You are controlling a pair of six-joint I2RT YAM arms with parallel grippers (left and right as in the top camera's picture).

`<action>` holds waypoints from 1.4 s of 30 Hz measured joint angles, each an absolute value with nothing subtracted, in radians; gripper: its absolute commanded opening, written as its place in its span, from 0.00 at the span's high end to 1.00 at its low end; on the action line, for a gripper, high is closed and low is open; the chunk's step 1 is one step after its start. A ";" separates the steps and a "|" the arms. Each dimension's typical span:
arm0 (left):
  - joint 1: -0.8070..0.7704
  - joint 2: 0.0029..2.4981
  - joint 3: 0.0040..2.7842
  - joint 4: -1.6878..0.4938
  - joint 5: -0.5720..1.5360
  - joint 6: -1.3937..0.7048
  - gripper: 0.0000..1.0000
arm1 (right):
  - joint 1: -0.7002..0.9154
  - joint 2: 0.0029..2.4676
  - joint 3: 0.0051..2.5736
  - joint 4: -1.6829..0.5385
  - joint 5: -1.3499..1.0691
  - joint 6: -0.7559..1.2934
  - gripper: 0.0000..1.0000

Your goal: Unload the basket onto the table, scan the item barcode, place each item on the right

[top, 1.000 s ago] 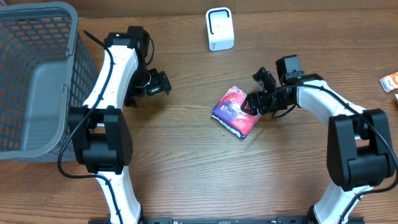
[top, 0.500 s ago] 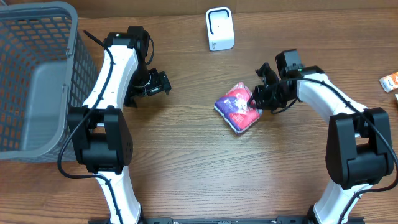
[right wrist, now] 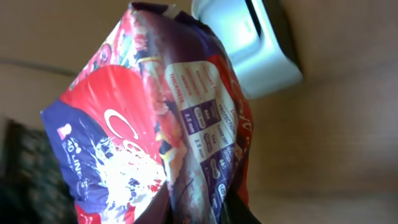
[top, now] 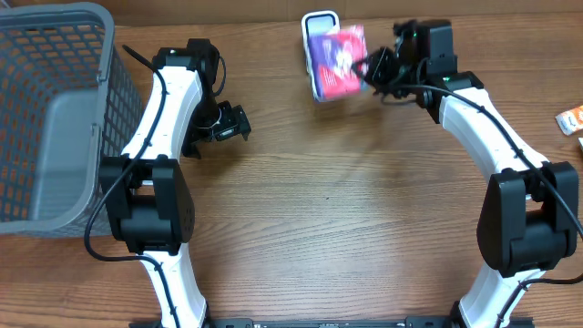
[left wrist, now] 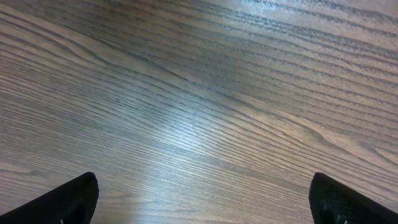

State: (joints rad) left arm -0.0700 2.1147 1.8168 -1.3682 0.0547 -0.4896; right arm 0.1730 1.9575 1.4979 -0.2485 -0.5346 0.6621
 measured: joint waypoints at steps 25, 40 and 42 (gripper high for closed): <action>-0.223 2.115 1.816 -1.364 0.061 -0.490 0.00 | 0.196 2.389 1.977 -0.214 -0.414 0.809 0.96; -0.230 2.115 1.816 -1.365 0.061 -0.490 0.00 | 0.141 2.320 1.977 -0.394 -0.328 0.738 0.96; -0.230 2.115 1.816 -1.365 0.061 -0.490 0.00 | 0.098 2.264 1.977 -0.461 -0.281 0.732 0.96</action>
State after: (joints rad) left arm -0.2298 2.1147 1.8156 -1.3647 0.0612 -0.4896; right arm 0.0982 2.2642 1.9770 -0.4606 -0.2806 0.7319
